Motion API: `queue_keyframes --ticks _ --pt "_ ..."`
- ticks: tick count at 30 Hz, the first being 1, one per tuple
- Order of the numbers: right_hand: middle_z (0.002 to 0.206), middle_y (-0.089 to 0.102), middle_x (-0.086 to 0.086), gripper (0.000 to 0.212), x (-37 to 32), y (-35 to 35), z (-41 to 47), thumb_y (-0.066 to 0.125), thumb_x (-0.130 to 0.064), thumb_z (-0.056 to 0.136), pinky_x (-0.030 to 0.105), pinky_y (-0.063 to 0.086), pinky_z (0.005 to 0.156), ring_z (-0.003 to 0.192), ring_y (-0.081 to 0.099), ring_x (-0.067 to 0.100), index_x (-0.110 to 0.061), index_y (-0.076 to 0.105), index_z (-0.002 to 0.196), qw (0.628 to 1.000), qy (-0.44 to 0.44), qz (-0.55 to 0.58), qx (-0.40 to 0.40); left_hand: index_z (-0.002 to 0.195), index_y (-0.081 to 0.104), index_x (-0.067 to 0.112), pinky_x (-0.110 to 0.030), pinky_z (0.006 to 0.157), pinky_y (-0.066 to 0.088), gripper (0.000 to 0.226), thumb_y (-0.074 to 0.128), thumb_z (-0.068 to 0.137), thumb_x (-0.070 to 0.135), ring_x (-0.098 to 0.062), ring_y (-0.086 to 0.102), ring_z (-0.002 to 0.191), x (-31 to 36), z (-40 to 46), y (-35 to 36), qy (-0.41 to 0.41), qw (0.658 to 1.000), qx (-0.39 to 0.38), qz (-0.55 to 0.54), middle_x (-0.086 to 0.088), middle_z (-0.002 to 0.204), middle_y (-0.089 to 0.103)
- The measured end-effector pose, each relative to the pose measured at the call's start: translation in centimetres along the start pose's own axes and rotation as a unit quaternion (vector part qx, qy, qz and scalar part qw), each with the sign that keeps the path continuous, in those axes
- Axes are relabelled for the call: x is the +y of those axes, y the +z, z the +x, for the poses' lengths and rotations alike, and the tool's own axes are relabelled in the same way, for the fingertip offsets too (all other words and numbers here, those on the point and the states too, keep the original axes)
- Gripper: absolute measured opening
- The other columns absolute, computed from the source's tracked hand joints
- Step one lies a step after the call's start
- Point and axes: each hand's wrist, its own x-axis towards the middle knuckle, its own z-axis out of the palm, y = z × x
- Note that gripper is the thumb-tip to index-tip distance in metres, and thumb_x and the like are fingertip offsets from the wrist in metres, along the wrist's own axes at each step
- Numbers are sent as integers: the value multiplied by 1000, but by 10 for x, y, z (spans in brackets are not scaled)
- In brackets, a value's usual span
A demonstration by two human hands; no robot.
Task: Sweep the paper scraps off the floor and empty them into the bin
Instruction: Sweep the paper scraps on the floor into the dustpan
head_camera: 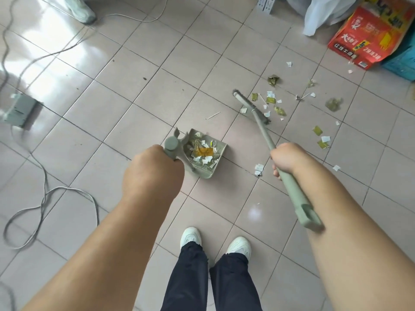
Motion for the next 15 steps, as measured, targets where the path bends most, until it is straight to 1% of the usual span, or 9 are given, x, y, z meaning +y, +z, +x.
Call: queue_keyframes --ticks 2,4,6,7,9,10,12,14,15 --pt "56 58 15 31 -13 10 20 41 -9 81 35 50 56 41 55 23 -2 54 108 1000 4 -2 4 68 47 16 -25 43 28 14 45 78 26 -21 48 53 -5 9 -4 -12 1000 6 -8 -4 61 55" --pt "44 57 14 33 -24 20 35 40 -8 82 39 51 63 46 56 25 2 54 111 1000 6 -11 3 69 48 16 -25 43 29 14 45 78 26 -23 49 54 -7 15 -7 -17 1000 3 -13 -4 62 56" --pt "36 56 11 30 -34 30 39 41 -8 83 40 51 65 49 56 26 4 55 107 999 3 -36 -10 69 49 16 -24 44 30 14 45 78 27 -25 50 56 -5 19 -8 -15 1000 -3 -14 -5 64 56" --pt "38 57 11 27 -39 37 39 41 -7 84 39 51 64 48 56 26 4 56 104 999 2 -50 -18 68 48 17 -24 44 29 14 45 77 27 -25 50 56 -3 21 -8 -15 1000 -3 -14 -4 63 56" --pt "48 58 13 22 -48 50 35 41 -7 86 30 51 52 41 56 23 2 54 102 996 -2 -75 -38 66 46 17 -24 43 28 15 45 77 27 -23 47 55 -1 23 -10 -18 1000 -3 -14 -3 62 54" --pt "54 58 13 18 -51 56 30 42 -7 87 24 47 45 39 55 21 1 53 100 995 -3 -85 -50 66 46 17 -24 43 28 15 45 78 27 -23 47 54 0 24 -11 -18 1000 -3 -16 -3 62 54" --pt "66 55 11 7 -54 64 17 46 -7 90 16 40 34 46 53 20 -5 51 85 991 -9 -109 -75 66 46 17 -24 43 28 15 45 78 27 -24 48 55 3 24 -12 -18 1000 -7 -18 -3 62 54" --pt "70 51 9 22 -48 70 0 47 -7 91 11 35 26 51 50 18 -10 44 70 982 -26 -154 -105 67 46 17 -24 44 28 15 45 78 27 -24 49 57 6 24 -14 -19 1000 -13 -21 -3 63 55" --pt "67 51 9 22 -44 72 -10 46 -6 92 11 34 26 49 51 18 -10 44 70 976 -25 -176 -123 68 46 17 -25 44 29 14 45 78 27 -24 50 57 8 25 -15 -20 999 -16 -23 -3 64 55"
